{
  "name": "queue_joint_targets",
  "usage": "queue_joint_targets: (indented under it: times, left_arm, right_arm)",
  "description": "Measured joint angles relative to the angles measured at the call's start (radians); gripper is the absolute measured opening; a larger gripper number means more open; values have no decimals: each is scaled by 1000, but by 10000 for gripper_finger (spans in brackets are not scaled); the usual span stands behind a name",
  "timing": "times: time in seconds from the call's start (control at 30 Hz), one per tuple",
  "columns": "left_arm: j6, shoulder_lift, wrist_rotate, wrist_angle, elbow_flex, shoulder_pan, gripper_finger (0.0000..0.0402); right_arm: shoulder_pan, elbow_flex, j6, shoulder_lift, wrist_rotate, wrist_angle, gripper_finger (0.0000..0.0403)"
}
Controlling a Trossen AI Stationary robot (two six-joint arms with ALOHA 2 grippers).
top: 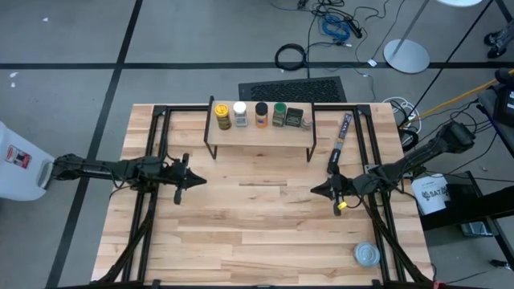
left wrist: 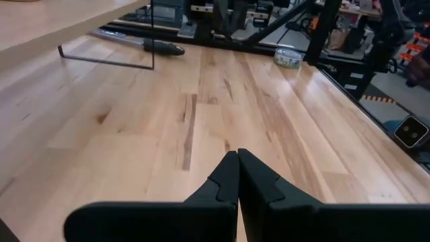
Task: Shelf spices
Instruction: Return to Home Position
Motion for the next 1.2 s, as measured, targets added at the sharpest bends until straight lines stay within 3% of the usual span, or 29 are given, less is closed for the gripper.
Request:
queue_joint_targets:
  times: [0.17, 0.47, 1.2]
  left_arm:
    - [0, -1, -2, 6, -2, 0, 4]
    - [16, -5, -3, 5, -2, 0, 4]
    - [26, -6, -5, 50, -2, 0, 4]
  right_arm:
    - [0, -65, 6, 0, 0, 111, 0]
    - [-2, -67, -13, -23, -22, 113, 0]
    - [-129, -66, -159, -369, -177, -72, 0]
